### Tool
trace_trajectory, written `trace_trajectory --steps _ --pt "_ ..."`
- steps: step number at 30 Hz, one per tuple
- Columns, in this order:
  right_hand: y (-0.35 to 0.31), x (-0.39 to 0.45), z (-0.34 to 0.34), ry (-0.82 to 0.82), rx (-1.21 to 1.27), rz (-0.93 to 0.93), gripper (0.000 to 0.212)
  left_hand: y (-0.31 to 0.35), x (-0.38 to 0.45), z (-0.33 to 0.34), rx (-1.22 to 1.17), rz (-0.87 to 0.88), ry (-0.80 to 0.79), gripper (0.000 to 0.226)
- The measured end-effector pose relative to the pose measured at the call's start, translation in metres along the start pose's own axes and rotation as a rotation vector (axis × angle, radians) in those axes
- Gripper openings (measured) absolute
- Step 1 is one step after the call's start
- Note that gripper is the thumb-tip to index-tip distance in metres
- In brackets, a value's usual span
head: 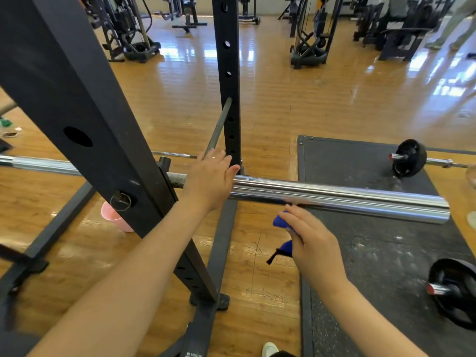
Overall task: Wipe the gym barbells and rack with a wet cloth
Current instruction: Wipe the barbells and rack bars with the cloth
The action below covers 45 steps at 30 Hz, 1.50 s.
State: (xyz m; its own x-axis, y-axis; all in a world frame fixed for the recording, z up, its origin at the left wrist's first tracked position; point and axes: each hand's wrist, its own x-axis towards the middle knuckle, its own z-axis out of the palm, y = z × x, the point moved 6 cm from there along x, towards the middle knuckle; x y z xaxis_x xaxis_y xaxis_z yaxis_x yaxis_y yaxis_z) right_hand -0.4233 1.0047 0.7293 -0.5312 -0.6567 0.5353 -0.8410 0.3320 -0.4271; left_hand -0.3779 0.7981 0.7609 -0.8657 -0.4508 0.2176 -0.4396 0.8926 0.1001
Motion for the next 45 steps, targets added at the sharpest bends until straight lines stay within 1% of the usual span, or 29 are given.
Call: trace_trajectory --steps 2,3,5,6,7,10,11,12,14,16,19,21,23,26,29,32,33,35,37,41,43,45 --pt "-0.004 0.0 -0.003 0.025 0.035 0.001 0.048 -0.002 0.009 -0.001 -0.071 -0.012 -0.112 0.056" --pt "-0.007 0.007 -0.008 0.06 0.054 -0.017 0.045 -0.003 0.011 -0.002 -0.125 -0.029 -0.13 0.051" --pt "-0.013 0.03 -0.022 0.152 0.059 -0.072 0.03 -0.002 0.011 -0.006 -0.174 -0.049 -0.084 0.048" --pt "-0.014 0.044 -0.027 0.182 0.043 -0.081 0.026 -0.002 0.009 -0.007 -0.181 -0.057 -0.056 0.047" --pt "-0.013 0.059 -0.028 0.17 0.027 -0.074 0.025 -0.002 0.008 -0.007 -0.186 -0.062 -0.031 0.047" --pt "-0.005 0.089 -0.009 -0.046 -0.006 0.024 0.023 -0.004 0.008 -0.007 -0.214 -0.068 -0.015 0.053" --pt "-0.004 0.089 -0.002 -0.069 -0.018 0.028 0.022 -0.004 0.007 -0.006 -0.218 -0.063 -0.012 0.054" --pt "-0.003 0.086 0.001 -0.057 -0.038 0.016 0.022 -0.004 0.007 -0.007 -0.207 -0.055 -0.002 0.06" --pt "-0.004 0.071 0.003 -0.002 -0.049 -0.007 0.03 -0.006 0.007 -0.005 -0.167 -0.048 0.006 0.078" --pt "-0.006 0.051 0.001 0.038 -0.045 -0.055 0.038 -0.007 0.007 -0.004 -0.105 -0.059 0.016 0.082" --pt "-0.012 0.024 0.0 0.047 -0.071 -0.118 0.049 -0.007 0.001 -0.007 -0.022 -0.051 0.064 0.075" --pt "-0.013 0.013 0.003 0.017 -0.072 -0.09 0.051 -0.004 -0.011 -0.007 0.001 0.003 0.14 0.063" --pt "-0.014 0.014 0.0 0.044 -0.041 -0.049 0.05 -0.003 -0.022 -0.001 0.004 0.036 0.178 0.056" --pt "-0.014 0.029 -0.013 0.132 0.0 -0.029 0.043 -0.004 -0.022 0.002 -0.012 0.024 0.202 0.053" --pt "-0.004 0.054 -0.021 0.146 0.014 0.01 0.029 -0.003 -0.014 0.001 -0.009 0.032 0.171 0.053" --pt "0.004 0.079 -0.01 0.039 0.003 0.059 0.023 -0.005 -0.004 0.002 0.001 0.027 0.062 0.064" --pt "0.003 0.084 -0.004 0.006 -0.005 0.075 0.023 -0.007 0.0 0.002 -0.005 0.011 0.019 0.064" --pt "-0.003 0.089 0.008 -0.035 -0.017 0.08 0.025 -0.01 0.01 0.003 -0.047 -0.027 -0.054 0.053" --pt "-0.011 0.085 0.015 -0.048 -0.011 0.065 0.029 -0.011 0.014 0.001 -0.081 -0.054 -0.073 0.047" --pt "-0.004 0.069 0.006 0.008 -0.019 0.048 0.034 -0.011 0.009 0.0 -0.084 -0.087 -0.039 0.046" --pt "0.011 0.06 -0.004 0.057 -0.045 0.079 0.034 -0.011 0.007 0.001 -0.084 -0.097 -0.034 0.046" --pt "0.023 0.055 -0.016 0.118 -0.061 0.124 0.03 -0.01 0.007 0.001 -0.095 -0.101 -0.033 0.052"
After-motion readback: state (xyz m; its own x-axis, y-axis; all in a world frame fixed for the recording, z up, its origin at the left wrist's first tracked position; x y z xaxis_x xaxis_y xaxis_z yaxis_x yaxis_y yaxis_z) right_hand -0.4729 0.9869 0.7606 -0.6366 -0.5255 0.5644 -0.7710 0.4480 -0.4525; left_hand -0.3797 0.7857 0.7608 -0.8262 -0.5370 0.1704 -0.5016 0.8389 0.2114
